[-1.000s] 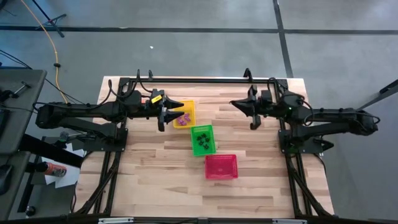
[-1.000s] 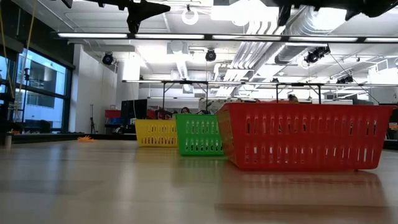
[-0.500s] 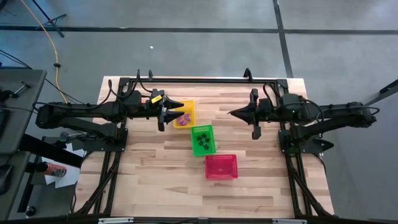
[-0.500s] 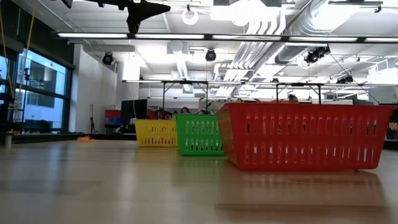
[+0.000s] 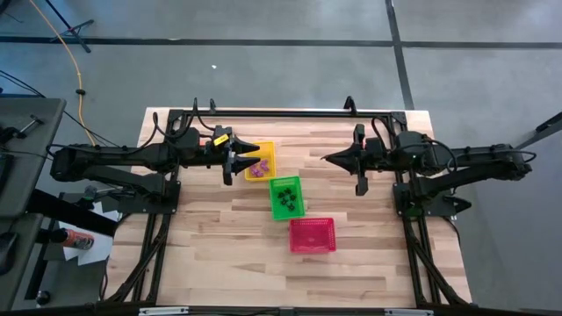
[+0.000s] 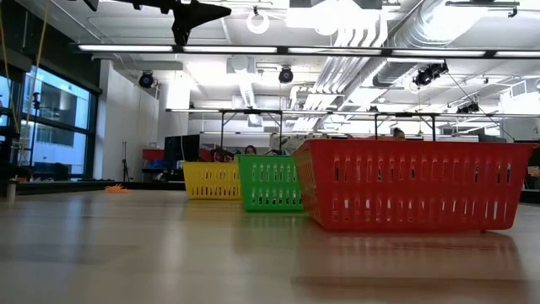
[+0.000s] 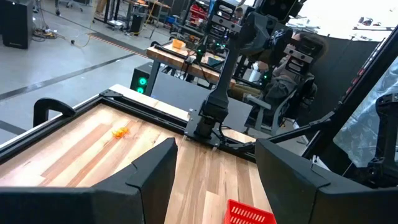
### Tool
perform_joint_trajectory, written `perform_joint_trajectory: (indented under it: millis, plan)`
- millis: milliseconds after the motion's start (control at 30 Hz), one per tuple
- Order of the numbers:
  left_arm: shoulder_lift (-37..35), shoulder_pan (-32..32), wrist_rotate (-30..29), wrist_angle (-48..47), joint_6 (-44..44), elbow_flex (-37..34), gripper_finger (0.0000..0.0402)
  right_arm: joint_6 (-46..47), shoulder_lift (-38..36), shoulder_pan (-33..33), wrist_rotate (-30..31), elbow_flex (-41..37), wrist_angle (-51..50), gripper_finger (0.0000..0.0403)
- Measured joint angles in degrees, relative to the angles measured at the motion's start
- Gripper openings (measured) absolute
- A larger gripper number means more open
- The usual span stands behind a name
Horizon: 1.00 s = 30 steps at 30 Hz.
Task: Sort Halloween decoration
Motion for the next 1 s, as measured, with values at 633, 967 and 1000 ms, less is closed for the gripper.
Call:
perform_joint_trajectory:
  millis: [633,967,1000]
  plan:
    - [0.0,0.02,0.0,-0.04,0.02,-0.02,0.0209,0.67,9.04,-0.32,-0.66,5.09,-0.11,0.0]
    - [-0.02,0.01,-0.02,-0.04,0.02,-0.02,0.0209,-0.56,27.87,-2.43,-8.13,19.28,-28.31,0.0]
    - [-0.02,0.01,-0.01,-0.04,0.02,-0.02,0.0209,-0.61,29.64,-2.68,-8.14,19.72,-28.99,0.0]
